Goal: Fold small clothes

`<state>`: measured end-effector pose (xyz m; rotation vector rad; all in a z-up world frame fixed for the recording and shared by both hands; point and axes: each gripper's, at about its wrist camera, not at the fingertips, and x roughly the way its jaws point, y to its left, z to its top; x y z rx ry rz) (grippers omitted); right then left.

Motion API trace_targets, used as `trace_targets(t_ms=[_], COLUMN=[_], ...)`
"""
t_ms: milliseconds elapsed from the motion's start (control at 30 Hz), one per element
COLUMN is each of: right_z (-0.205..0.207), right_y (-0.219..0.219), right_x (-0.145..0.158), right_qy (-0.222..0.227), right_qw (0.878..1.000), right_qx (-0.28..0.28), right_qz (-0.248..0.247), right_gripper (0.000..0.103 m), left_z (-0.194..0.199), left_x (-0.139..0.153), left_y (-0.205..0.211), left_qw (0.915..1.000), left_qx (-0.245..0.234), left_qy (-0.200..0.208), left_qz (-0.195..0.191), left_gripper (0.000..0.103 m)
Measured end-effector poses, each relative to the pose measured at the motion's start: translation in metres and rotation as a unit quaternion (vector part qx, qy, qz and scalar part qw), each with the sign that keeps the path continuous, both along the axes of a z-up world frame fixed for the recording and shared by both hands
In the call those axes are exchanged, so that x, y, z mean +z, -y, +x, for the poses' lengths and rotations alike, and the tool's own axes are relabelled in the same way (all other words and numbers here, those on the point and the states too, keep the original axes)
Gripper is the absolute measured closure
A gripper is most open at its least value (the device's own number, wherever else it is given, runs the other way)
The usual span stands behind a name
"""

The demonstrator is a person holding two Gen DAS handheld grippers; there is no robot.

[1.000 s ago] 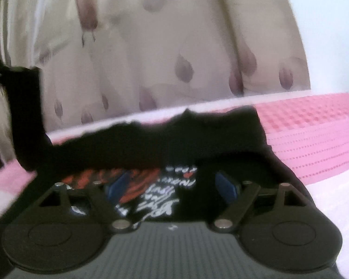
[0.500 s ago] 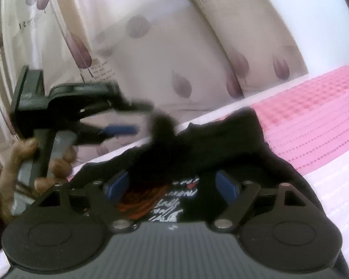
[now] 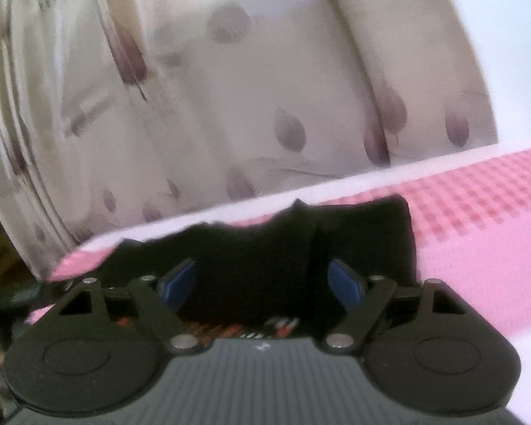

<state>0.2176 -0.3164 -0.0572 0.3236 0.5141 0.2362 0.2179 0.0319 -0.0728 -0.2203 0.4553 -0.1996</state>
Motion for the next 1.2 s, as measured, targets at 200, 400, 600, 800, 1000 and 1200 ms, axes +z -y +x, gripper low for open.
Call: trace_targets(t_ms=[200, 400, 600, 800, 1000, 1200], right_z=[0.078, 0.068, 0.073, 0.081, 0.087, -0.027], right_y=[-0.002, -0.002, 0.013, 0.033, 0.053, 0.101], right_x=[-0.032, -0.008, -0.012, -0.046, -0.05, -0.006], right_qy=[-0.124, -0.03, -0.021, -0.064, -0.101, -0.052], right_qw=[0.992, 0.997, 0.99, 0.995, 0.995, 0.991], right_qx=[0.024, 0.007, -0.023, -0.019, -0.025, -0.045], right_qz=[-0.025, -0.072, -0.135, -0.079, -0.01, 0.119], right_gripper=[0.085, 0.098, 0.098, 0.098, 0.095, 0.091], left_z=[0.008, 0.019, 0.019, 0.019, 0.021, 0.008], left_x=[-0.009, -0.017, -0.015, -0.016, -0.016, -0.004], left_y=[-0.008, -0.039, -0.041, -0.04, -0.039, -0.034], left_qw=[0.9987, 0.9884, 0.989, 0.9891, 0.9897, 0.9951], left_qx=[0.022, 0.078, 0.083, 0.085, 0.085, 0.025], left_qy=[-0.008, -0.058, -0.053, -0.054, -0.058, -0.052], left_qz=[-0.046, -0.117, -0.11, -0.108, -0.1, -0.08], left_gripper=[0.0, 0.0, 0.0, 0.0, 0.0, 0.002])
